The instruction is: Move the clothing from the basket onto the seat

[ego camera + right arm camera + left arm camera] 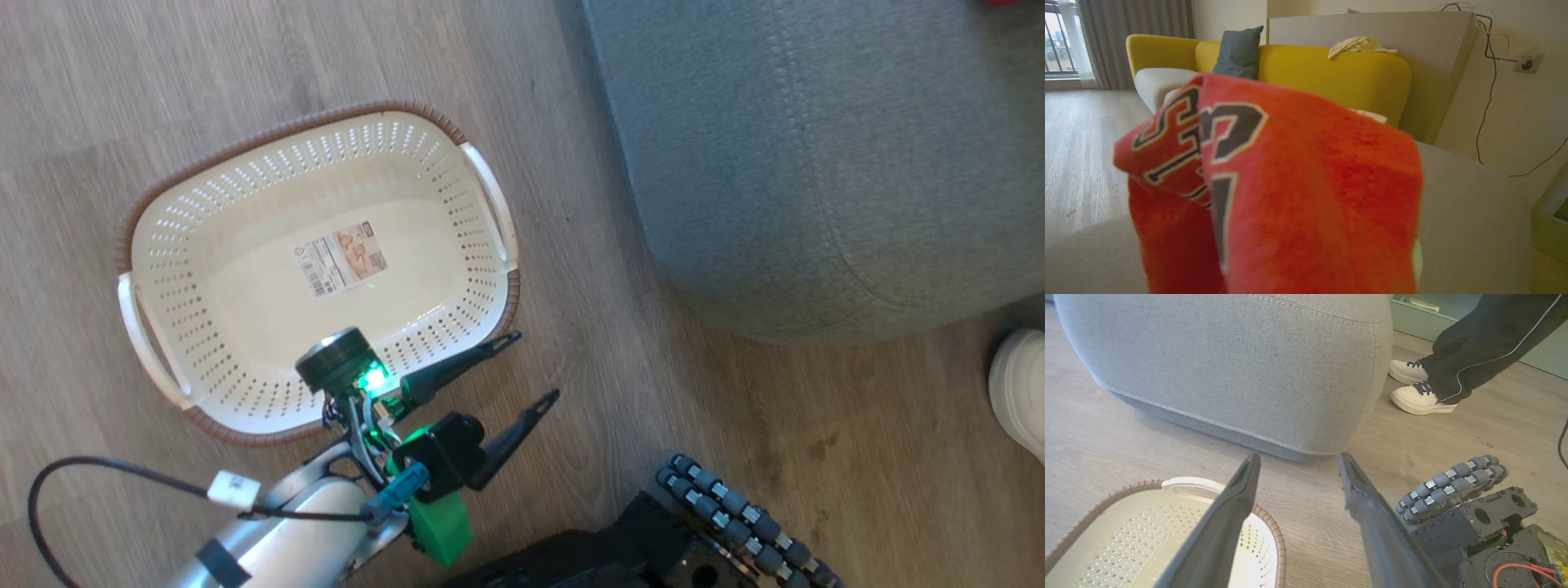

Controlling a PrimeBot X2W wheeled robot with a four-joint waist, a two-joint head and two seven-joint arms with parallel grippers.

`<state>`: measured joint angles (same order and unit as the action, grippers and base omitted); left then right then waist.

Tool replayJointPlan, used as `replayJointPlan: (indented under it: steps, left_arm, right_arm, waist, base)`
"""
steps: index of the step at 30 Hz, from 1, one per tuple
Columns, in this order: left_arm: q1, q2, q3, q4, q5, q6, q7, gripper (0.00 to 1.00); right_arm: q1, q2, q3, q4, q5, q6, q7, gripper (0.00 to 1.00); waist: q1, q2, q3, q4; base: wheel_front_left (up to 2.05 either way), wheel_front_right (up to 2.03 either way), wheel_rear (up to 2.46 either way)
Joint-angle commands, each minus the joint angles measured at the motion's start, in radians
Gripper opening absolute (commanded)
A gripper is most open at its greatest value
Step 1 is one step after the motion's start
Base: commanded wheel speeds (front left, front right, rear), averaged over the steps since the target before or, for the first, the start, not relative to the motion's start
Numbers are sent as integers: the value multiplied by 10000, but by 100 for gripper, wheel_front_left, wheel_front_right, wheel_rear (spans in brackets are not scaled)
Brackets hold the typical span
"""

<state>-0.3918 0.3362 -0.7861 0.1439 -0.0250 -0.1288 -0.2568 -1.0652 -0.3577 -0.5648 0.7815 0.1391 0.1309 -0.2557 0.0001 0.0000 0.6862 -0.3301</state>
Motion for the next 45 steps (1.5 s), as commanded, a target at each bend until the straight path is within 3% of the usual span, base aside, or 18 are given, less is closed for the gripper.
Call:
replayJointPlan:
  steps: [1,15,24,32,33,34,45]
  left_arm:
    - [-32,95,230,-334,38,56,-49,100]
    - [-39,128,633,-426,-57,284,-49,100]
    - [-66,68,647,-481,-26,251,-49,100]
    - [-89,-107,655,-404,-36,234,-49,100]
    - [-80,-135,652,-389,-36,233,-49,100]
    - [-55,-189,631,-363,-32,229,-49,100]
    - [106,-512,511,-166,-52,196,-49,100]
  right_arm:
    - [-264,-393,-212,-60,-170,-2,-61,0]
    - [-235,-193,-2337,1547,-2494,-2,-61,0]
    - [-585,293,-2530,1919,-3379,-2,-61,0]
    - [-703,300,-2589,2272,-3872,-2,-61,0]
    - [-724,298,-2511,2299,-3929,-2,-61,18]
    - [-706,247,-2515,2342,-3984,-2,-61,100]
    - [-362,-12,-2800,2789,-4460,-2,-61,100]
  waist:
    - [-1,0,100,72]
    - [-1,0,617,448]
    - [-1,0,754,698]
    - [-1,0,556,853]
    - [-1,0,509,854]
    - [-1,0,397,848]
    - [-1,0,-543,797]
  base:
    - [0,0,0]
    - [0,0,0]
    - [0,0,0]
    - [0,0,0]
    - [0,0,0]
    - [0,0,0]
    - [0,0,0]
